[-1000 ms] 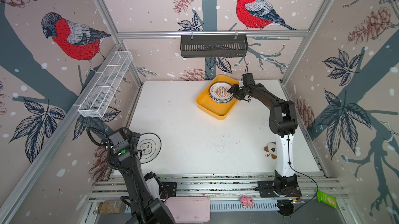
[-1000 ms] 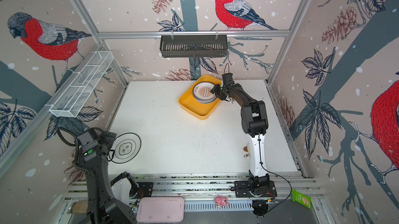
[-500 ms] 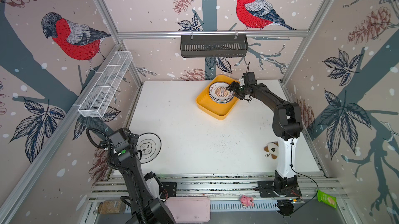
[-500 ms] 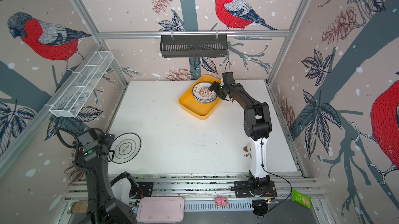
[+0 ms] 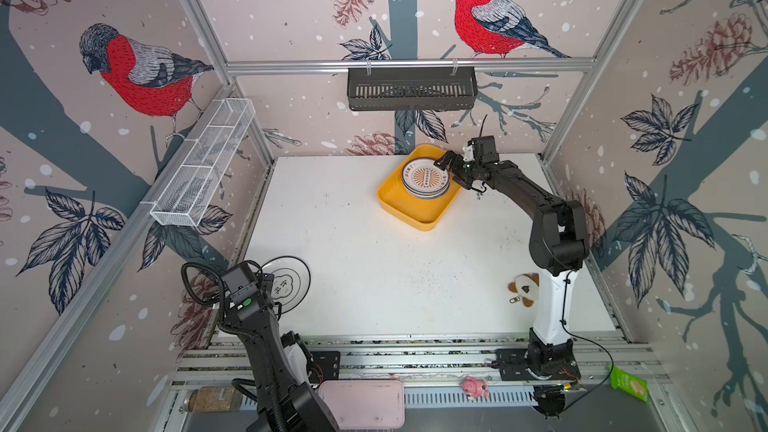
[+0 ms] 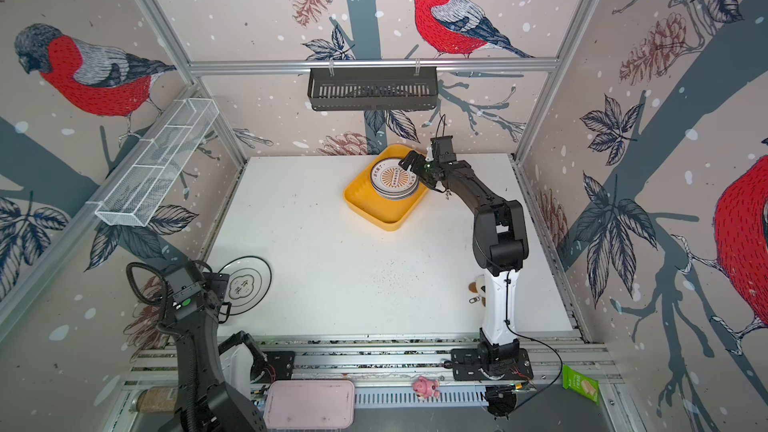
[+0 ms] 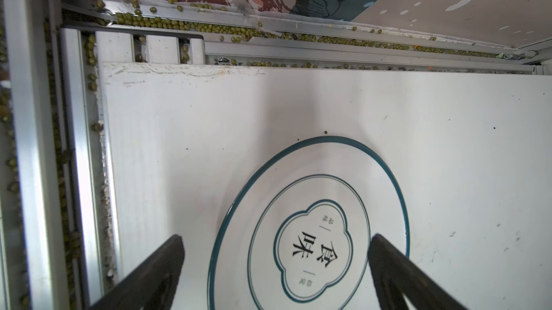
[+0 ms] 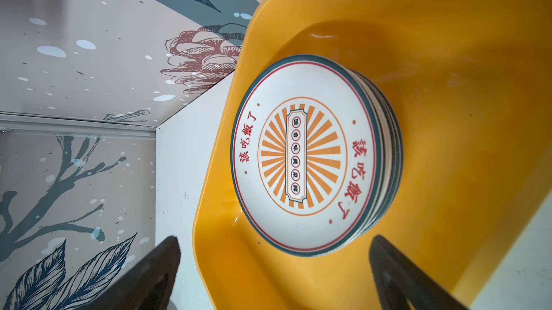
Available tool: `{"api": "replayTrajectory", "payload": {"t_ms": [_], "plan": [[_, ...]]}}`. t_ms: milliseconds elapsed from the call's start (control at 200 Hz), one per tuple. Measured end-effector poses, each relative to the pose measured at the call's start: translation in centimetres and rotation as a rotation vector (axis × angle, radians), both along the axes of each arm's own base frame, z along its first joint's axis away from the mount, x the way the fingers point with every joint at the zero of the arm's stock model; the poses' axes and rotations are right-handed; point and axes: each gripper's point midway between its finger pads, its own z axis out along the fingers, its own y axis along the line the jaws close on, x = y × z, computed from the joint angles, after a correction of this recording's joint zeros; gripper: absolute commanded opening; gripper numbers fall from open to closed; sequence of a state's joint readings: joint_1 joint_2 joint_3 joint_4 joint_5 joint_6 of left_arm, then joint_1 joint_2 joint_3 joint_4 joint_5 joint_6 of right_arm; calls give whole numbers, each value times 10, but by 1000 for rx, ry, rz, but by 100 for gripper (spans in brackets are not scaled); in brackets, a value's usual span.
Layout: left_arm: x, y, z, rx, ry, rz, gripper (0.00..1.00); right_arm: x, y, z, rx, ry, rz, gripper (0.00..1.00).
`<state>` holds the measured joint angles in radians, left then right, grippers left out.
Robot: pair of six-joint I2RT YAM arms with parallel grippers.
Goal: Place the plates into the plastic bin on the countertop
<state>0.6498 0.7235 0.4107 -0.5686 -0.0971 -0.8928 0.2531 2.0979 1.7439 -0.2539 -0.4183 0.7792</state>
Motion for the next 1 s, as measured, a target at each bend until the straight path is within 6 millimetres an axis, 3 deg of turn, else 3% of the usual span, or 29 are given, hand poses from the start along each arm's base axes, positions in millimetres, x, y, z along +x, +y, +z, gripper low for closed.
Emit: {"api": "replayTrajectory", "payload": {"t_ms": [220, 430, 725, 1001], "plan": [[-2, -8, -20, -58, 10, 3, 96, 6, 3, 17, 13, -41, 13, 100], [13, -13, -24, -85, -48, -47, 95, 5, 3, 17, 7, -47, 26, 100], [56, -30, -23, -144, -227, -227, 90, -3, -7, 11, 1, -24, 12, 100], [102, -62, -3, -177, -391, -473, 89, -7, -12, 6, 0, -13, 3, 99]]}}
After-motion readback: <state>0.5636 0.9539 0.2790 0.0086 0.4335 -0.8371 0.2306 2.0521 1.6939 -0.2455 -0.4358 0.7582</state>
